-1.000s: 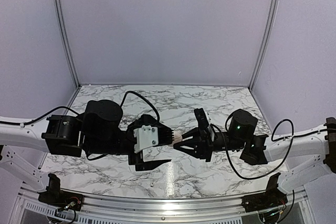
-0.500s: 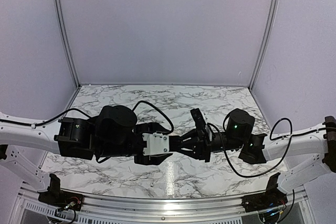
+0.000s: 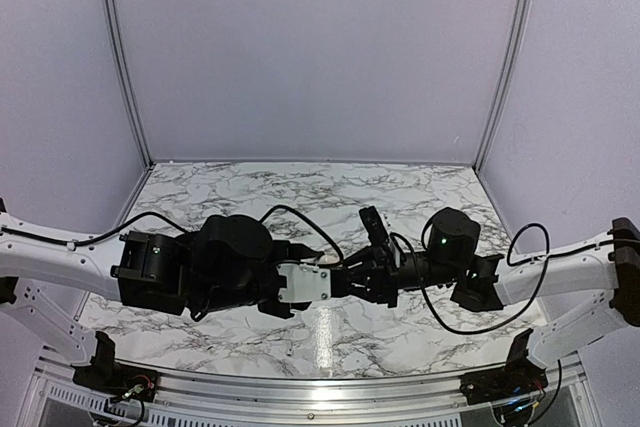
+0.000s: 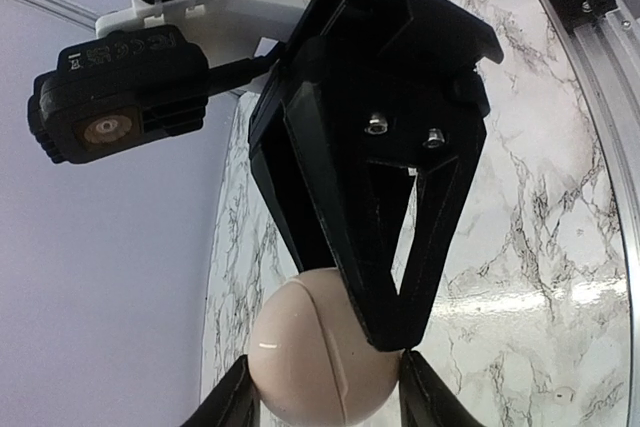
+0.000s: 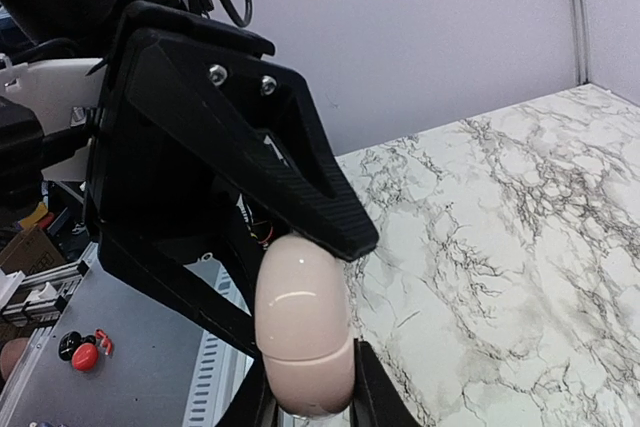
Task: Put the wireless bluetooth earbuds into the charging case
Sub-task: Place the charging case with the earbuds at the center of the board.
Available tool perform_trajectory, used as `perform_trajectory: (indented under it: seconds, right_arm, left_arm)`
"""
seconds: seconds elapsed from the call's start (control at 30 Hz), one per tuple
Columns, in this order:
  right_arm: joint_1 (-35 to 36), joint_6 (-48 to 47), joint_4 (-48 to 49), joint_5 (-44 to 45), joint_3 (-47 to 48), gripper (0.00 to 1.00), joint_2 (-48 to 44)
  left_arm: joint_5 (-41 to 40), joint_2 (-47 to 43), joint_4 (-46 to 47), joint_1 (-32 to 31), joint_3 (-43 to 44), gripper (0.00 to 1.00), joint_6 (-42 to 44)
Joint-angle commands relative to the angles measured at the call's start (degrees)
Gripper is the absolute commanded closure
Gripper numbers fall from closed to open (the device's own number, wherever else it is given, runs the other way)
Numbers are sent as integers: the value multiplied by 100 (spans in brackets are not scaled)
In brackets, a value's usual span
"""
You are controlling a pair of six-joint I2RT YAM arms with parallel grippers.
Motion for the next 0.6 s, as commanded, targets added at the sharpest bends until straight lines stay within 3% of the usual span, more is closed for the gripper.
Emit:
perform_trajectory:
  seconds: [0.0, 0.1, 0.17, 0.33, 0.57]
  right_arm:
    - [-112, 601, 239, 150, 293, 100, 40]
    - [-273, 444, -66, 266, 368, 100, 115]
    - [-449, 368, -351, 425, 415, 100, 221]
    - [-914, 240, -1048, 953, 716, 100, 735]
    - [-1581, 289, -1846, 1092, 1423, 100, 1906]
  left_arm:
    - [-157, 229, 124, -86, 27, 46, 302]
    - [-164, -69, 478, 176, -153, 16, -269]
    - [-180, -353, 835, 396, -366, 2, -688]
    - [-261, -1064, 1552, 1134, -939, 1, -1987]
    - [-387, -1466, 1511, 1852, -1239, 1, -3546]
